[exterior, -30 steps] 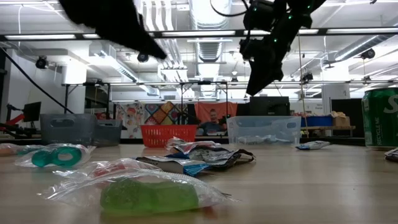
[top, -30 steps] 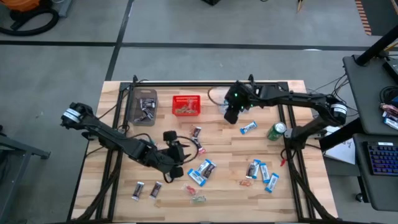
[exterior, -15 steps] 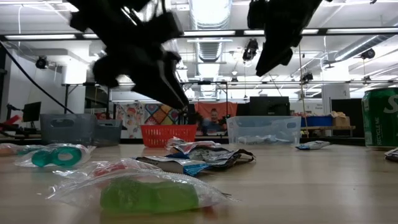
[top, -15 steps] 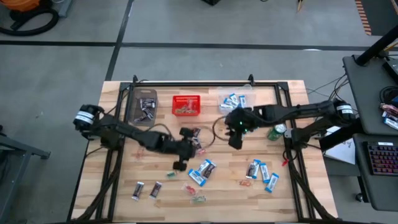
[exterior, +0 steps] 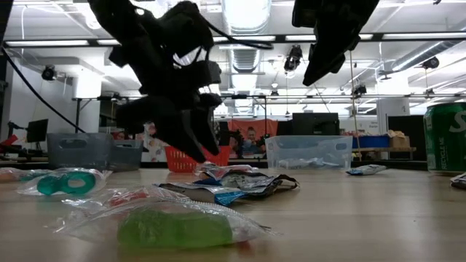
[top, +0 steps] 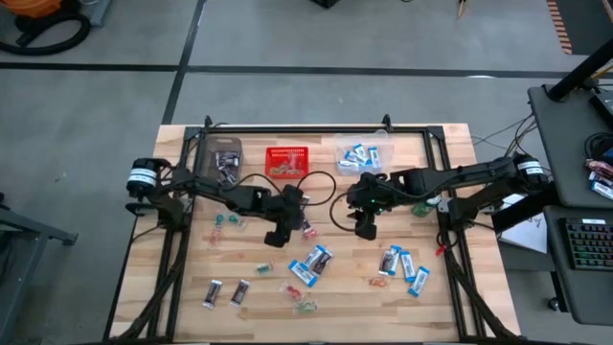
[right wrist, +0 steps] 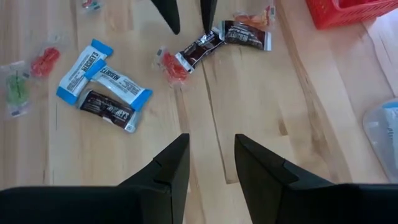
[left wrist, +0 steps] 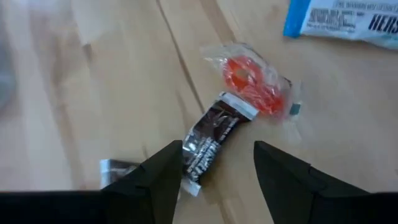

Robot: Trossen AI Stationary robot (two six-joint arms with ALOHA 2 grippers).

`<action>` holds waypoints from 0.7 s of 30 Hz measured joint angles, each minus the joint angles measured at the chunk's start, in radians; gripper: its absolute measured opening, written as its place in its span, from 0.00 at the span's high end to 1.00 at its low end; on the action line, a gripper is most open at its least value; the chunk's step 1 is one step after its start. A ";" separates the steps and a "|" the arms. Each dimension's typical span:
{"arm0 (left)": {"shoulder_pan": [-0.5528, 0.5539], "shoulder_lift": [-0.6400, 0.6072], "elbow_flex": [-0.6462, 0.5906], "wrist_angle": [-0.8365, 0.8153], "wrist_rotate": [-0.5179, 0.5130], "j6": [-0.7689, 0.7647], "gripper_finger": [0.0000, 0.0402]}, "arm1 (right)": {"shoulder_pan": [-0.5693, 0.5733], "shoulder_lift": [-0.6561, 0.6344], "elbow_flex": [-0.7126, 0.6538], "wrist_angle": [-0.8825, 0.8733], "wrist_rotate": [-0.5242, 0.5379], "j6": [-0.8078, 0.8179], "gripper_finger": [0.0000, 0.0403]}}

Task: Sort candy
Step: Put the brown chocolate into the black bin

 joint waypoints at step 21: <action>0.025 0.113 0.002 0.090 0.021 0.043 0.87 | 0.018 0.001 -0.016 0.027 0.000 0.057 0.73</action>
